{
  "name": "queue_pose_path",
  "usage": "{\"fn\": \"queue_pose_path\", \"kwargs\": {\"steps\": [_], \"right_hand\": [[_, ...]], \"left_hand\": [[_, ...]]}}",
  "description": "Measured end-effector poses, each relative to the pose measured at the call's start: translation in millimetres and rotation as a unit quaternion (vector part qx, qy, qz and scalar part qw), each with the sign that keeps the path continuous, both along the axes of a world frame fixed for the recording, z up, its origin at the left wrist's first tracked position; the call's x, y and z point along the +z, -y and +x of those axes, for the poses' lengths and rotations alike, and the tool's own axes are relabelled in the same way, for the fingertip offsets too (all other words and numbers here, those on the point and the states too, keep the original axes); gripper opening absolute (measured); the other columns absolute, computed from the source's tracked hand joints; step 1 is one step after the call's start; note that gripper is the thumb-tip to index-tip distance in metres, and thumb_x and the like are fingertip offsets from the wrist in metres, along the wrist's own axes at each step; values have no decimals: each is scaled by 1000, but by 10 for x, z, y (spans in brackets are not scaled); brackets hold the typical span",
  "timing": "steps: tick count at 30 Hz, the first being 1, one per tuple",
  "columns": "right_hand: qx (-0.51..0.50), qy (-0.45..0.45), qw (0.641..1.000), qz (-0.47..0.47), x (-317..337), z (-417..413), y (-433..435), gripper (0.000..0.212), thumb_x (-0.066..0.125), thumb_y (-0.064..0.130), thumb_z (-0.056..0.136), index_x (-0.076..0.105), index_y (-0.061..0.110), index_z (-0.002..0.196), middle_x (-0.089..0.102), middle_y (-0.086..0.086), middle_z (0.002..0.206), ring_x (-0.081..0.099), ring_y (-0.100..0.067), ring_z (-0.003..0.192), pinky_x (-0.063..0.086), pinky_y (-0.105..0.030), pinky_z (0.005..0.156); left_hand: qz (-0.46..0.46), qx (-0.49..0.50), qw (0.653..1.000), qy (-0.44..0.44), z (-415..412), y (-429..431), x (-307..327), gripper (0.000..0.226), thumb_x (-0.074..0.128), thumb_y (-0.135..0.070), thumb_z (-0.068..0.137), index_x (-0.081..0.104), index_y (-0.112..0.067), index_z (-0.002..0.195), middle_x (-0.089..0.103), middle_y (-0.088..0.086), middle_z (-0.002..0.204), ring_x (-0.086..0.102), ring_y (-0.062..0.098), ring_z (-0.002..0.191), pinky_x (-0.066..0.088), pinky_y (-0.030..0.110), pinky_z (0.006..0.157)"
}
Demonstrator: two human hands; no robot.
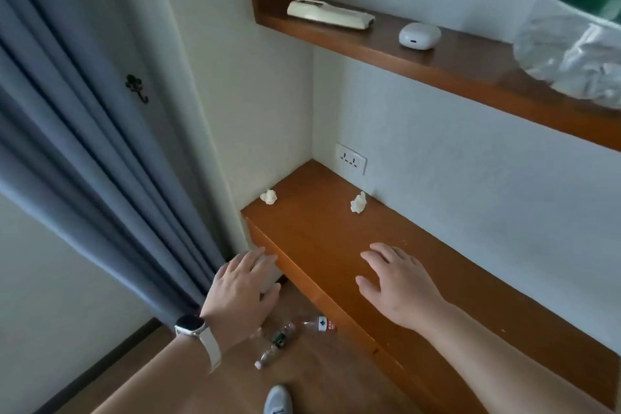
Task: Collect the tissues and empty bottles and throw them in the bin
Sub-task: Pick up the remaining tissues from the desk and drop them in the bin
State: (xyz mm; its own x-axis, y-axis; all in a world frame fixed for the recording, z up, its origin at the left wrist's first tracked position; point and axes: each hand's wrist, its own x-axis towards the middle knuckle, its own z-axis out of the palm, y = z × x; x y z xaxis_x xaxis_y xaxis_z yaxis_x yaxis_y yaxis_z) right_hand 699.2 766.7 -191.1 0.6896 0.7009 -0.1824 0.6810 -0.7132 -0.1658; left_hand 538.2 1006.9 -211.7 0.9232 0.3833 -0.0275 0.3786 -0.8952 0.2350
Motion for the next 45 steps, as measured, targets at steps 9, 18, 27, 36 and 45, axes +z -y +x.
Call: {"fn": "queue_pose_path", "kwargs": {"steps": [9, 18, 27, 36, 45], "right_hand": [[-93, -27, 995, -40, -197, 391, -751, 59, 30, 63, 95, 32, 32, 145, 26, 7, 155, 25, -16, 143, 28, -37, 112], [-138, -47, 988, -57, -636, 1041, -1040, 58, 34, 59, 96, 32, 29, 145, 28, 5, 154, 28, -18, 141, 31, -38, 110], [-156, -50, 986, -11, -1202, 2006, -1274, 58, 50, 45, 93, 32, 24, 144, 33, -2, 149, 39, -22, 132, 42, -39, 101], [-137, -64, 988, -43, -1628, 2562, -1401, 60, 58, 30, 90, 32, 22, 143, 29, -5, 149, 36, -24, 132, 47, -38, 91], [-114, -47, 992, -37, -1750, 2460, -1385, 44, 60, 24, 89, 48, 19, 131, 49, -4, 123, 53, -17, 100, 53, -31, 79]], "left_hand": [[-38, -11, 998, -58, 828, -1090, -302, 54, 42, -47, 96, 30, -36, 148, 28, -9, 156, 23, 16, 144, 27, 41, 116], [-52, -17, 996, -73, 1639, -1483, -770, 52, 45, -44, 95, 39, -27, 144, 37, -4, 151, 34, 20, 138, 35, 43, 110], [-54, 38, 994, -92, 2376, -1540, -1147, 58, 51, -40, 92, 33, -28, 146, 29, 2, 154, 37, 30, 135, 44, 49, 101], [-76, 70, 991, -86, 2695, -1609, -1420, 56, 50, -32, 93, 33, -26, 147, 32, 1, 153, 37, 28, 134, 42, 45, 99], [-103, 132, 983, -81, 2687, -1764, -1576, 49, 51, -19, 91, 45, -24, 139, 47, 7, 137, 49, 31, 117, 49, 42, 84]]}}
